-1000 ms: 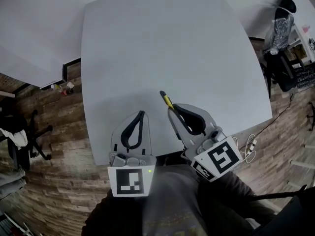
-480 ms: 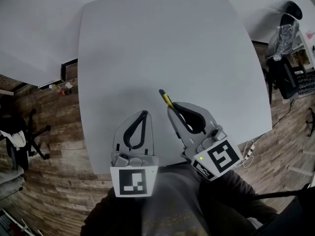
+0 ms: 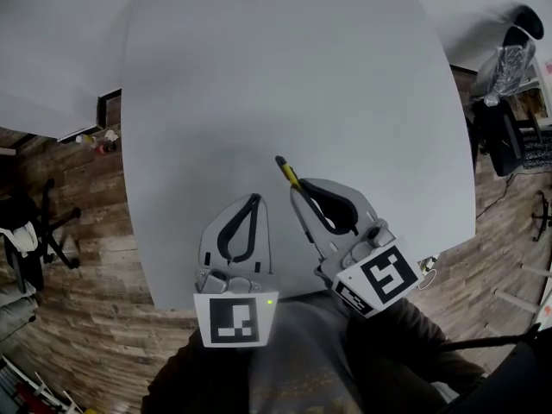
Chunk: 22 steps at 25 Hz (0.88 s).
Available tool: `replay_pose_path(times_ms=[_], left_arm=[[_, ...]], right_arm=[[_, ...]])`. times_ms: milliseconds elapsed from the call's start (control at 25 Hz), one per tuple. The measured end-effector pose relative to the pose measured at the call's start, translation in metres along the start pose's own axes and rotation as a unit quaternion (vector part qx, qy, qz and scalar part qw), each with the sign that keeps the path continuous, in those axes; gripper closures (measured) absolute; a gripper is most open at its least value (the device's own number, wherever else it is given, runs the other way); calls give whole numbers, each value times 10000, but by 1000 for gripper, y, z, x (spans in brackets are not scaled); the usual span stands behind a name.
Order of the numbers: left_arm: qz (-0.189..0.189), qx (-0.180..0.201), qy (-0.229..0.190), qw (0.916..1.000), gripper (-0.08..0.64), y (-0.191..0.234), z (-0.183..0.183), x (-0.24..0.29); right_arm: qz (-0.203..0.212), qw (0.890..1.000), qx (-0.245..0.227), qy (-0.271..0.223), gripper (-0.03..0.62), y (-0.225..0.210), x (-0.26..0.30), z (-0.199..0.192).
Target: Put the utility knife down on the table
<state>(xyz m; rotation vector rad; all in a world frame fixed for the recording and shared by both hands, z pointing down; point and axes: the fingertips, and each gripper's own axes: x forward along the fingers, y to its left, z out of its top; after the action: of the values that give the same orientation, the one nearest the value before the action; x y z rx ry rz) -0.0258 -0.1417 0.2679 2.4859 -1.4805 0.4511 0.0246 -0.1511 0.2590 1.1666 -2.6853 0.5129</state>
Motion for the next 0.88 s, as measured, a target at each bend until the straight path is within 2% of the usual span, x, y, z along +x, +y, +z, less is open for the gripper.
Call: replay_pose_path(times_ms=[200,360,880], left_arm=[[75,-225,63,9997,558,2,-5,9],[29,-146,142,9998,558,6,-10,18],[104,-370,335,9987,558,4,-28,32]], right_arm=[[35,9999,65,112,566,-7,6,-7],[51,9997,126,206,566,-13,15,-13],[10,9990,238,388,566,-29,20,-37]])
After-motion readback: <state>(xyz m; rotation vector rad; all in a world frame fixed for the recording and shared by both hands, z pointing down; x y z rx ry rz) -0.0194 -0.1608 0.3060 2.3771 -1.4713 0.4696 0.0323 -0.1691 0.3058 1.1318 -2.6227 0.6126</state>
